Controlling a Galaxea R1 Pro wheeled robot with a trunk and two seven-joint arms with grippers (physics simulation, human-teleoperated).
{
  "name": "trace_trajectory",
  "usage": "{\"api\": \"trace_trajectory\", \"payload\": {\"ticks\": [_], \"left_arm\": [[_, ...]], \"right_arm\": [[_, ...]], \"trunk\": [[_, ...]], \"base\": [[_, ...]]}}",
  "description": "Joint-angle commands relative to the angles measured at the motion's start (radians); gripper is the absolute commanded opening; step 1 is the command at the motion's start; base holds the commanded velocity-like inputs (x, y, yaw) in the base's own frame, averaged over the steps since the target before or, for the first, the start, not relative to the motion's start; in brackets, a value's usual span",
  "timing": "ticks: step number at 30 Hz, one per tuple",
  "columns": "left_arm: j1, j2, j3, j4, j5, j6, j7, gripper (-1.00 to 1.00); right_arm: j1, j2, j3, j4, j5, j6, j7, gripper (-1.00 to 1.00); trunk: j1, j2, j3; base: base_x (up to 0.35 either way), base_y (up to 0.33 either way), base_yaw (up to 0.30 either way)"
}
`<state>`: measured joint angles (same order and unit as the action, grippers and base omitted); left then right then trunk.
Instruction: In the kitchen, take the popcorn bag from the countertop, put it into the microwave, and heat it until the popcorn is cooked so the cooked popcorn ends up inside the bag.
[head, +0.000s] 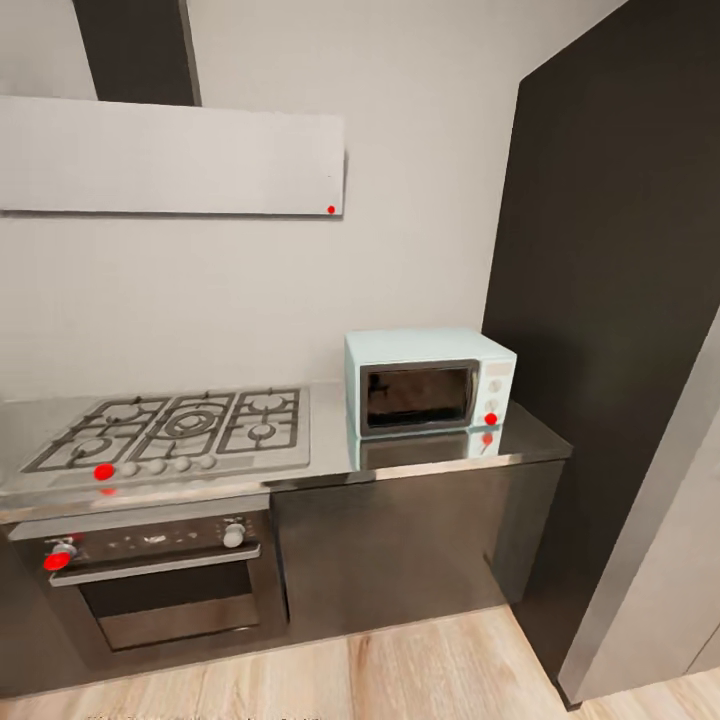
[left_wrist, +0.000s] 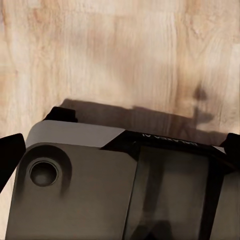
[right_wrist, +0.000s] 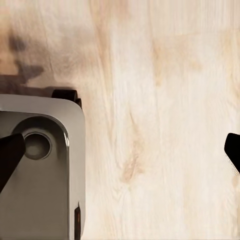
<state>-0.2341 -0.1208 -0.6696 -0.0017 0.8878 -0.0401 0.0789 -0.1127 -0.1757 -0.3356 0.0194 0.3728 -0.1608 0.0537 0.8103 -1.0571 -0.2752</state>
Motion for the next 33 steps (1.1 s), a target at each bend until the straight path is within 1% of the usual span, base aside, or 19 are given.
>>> {"api": "trace_trajectory", "payload": {"ticks": [1, 16, 29, 33], "left_arm": [[-0.001, 0.000, -0.008, 0.000, 0.007, -0.002, 0.004, 1.00], [-0.001, 0.002, -0.007, 0.000, 0.008, -0.003, 0.005, 1.00], [-0.001, 0.002, -0.007, 0.000, 0.008, -0.004, 0.005, 1.00], [-0.001, 0.003, -0.007, 0.000, 0.008, -0.004, 0.005, 1.00]], "right_arm": [[-0.001, -0.001, -0.008, 0.002, 0.006, -0.005, 0.003, 1.00], [-0.001, -0.001, -0.008, 0.002, 0.006, -0.005, 0.003, 1.00], [-0.001, -0.002, -0.005, -0.003, 0.006, -0.006, 0.008, 1.00], [-0.001, -0.001, -0.005, -0.003, 0.006, -0.006, 0.005, 1.00]], "trunk": [[0.000, -0.001, -0.001], [0.000, -0.001, -0.001], [0.000, -0.001, -0.001], [0.000, -0.001, -0.001]], "base": [[0.000, 0.000, 0.278], [0.000, 0.000, 0.274], [0.000, -0.003, 0.015], [0.000, -0.217, 0.000]]}}
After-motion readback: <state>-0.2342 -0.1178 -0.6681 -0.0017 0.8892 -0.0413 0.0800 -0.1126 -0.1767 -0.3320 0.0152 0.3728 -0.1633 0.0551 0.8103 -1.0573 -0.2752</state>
